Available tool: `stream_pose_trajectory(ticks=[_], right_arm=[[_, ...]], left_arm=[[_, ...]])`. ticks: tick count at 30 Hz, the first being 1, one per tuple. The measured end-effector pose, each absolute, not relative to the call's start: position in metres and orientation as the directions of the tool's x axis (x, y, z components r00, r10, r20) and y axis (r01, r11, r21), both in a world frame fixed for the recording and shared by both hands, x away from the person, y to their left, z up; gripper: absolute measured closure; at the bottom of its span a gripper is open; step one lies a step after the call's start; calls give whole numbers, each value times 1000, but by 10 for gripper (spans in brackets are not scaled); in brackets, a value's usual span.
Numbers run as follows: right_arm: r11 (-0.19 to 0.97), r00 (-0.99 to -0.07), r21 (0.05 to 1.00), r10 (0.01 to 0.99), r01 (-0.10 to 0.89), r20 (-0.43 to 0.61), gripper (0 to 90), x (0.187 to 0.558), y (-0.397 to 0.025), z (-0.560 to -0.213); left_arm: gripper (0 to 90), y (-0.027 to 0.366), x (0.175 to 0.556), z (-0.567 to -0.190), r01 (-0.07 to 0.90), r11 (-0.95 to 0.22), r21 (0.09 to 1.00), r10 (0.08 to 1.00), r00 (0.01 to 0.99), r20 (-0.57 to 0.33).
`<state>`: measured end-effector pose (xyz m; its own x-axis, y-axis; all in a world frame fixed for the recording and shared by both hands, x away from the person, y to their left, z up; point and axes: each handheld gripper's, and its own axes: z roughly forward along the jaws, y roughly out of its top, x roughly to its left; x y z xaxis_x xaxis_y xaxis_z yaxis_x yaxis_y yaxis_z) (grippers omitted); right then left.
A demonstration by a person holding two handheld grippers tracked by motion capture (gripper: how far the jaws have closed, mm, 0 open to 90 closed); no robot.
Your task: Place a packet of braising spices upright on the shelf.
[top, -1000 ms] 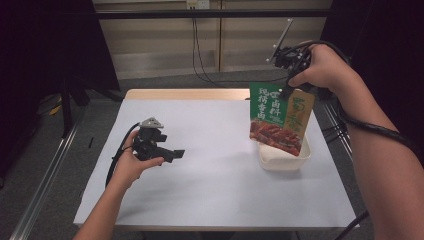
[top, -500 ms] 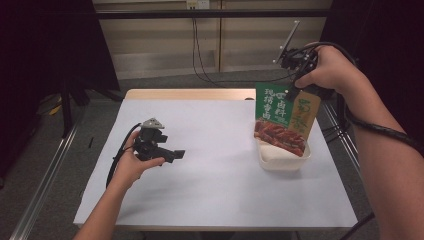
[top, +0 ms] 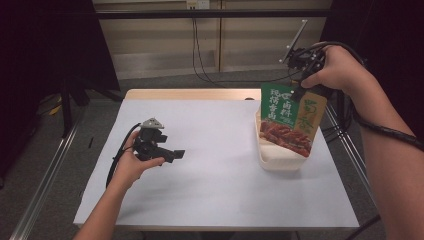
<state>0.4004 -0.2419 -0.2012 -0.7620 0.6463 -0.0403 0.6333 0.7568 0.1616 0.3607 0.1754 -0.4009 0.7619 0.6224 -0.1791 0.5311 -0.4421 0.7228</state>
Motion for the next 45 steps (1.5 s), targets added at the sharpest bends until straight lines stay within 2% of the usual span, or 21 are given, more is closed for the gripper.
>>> stream_pose_trajectory(ticks=[13,24,34,36,37,38,45], right_arm=[[744,-748,137,663,654,-29,900,402,-244,-210],[743,-750,160,661,650,-20,891,400,-243,-207],[739,-748,180,663,649,-24,674,402,-237,-209],[729,-739,190,673,657,-28,596,401,-236,-210],[729,-739,190,673,657,-28,596,401,-236,-210],[727,-736,198,676,657,-38,547,401,-234,-210],[736,-750,238,660,634,-45,363,398,-222,-215]], left_arm=[[67,175,361,-403,532,-432,728,625,758,-184],[67,174,360,-402,532,-447,719,622,763,-178],[67,176,362,-402,534,-443,720,622,762,-182],[66,177,361,-402,537,-444,718,624,760,-182],[66,177,361,-402,537,-444,718,624,760,-182],[66,177,360,-402,535,-440,722,625,759,-181],[66,178,360,-401,536,-436,723,631,755,-179]])
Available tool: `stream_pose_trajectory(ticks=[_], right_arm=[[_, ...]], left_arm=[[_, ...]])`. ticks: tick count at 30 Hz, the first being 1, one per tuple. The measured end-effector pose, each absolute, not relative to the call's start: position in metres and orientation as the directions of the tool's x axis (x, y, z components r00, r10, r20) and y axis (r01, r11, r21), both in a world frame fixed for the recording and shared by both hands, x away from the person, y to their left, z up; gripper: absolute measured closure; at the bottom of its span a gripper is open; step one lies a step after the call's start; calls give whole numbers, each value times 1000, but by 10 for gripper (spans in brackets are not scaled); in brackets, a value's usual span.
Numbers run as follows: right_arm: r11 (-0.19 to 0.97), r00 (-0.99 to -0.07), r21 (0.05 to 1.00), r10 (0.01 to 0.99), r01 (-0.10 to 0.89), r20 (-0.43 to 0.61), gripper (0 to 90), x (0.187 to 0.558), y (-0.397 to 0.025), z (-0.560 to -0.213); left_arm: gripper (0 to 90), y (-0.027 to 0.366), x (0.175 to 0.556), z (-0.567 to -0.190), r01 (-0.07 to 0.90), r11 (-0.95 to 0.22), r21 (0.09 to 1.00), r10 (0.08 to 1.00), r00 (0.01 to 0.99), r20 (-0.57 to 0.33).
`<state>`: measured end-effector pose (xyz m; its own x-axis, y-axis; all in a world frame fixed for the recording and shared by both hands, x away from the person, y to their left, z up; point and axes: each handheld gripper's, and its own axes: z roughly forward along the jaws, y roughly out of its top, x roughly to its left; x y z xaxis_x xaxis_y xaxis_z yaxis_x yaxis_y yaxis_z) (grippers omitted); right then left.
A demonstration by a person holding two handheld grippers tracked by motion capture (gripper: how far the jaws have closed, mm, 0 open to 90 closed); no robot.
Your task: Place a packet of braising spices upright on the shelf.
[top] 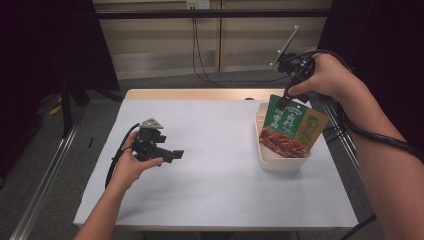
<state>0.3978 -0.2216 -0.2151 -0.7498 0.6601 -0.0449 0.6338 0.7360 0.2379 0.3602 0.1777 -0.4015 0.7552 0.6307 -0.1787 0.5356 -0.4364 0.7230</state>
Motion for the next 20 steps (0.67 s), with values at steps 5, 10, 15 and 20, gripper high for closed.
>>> stream_pose_trajectory(ticks=[5,10,15,20], right_arm=[[759,-774,247,631,603,-53,291,396,-209,-217],[772,-788,254,613,583,-56,249,396,-196,-219],[788,-806,266,588,556,-58,196,396,-185,-225],[789,-812,284,581,545,-58,159,394,-179,-229]], left_arm=[[66,179,359,-400,537,-436,722,628,756,-183],[66,181,359,-399,534,-430,728,629,755,-182],[67,183,359,-398,532,-418,736,631,753,-186],[66,185,359,-397,536,-419,733,631,752,-190]])
